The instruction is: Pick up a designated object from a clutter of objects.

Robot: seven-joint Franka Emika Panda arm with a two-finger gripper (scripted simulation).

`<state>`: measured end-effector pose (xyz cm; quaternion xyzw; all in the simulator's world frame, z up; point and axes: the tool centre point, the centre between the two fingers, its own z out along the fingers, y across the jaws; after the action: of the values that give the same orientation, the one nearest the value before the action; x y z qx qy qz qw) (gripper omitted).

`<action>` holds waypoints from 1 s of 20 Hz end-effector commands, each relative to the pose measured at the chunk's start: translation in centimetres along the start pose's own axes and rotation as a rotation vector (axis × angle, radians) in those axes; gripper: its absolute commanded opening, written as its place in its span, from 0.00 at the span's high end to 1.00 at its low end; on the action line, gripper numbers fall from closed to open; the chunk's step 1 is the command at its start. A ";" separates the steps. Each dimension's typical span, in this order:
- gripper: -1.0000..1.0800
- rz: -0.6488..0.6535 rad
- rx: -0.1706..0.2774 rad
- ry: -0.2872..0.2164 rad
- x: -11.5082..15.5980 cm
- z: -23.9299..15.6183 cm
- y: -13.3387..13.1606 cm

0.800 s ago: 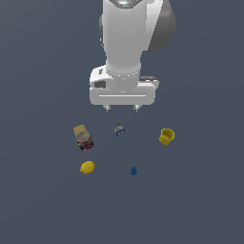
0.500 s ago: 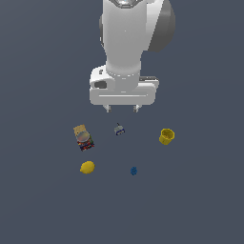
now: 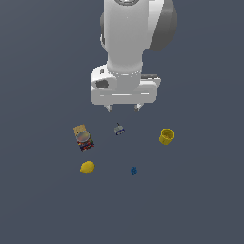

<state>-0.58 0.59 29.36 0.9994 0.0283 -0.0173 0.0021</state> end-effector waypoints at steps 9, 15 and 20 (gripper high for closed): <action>0.04 0.060 0.009 0.004 2.2 2.1 1.8; 0.04 0.138 0.017 0.009 4.9 5.0 4.3; 0.04 0.224 0.022 0.015 7.3 8.6 7.3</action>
<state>6.12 -5.40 21.72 0.9975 -0.0702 -0.0106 -0.0070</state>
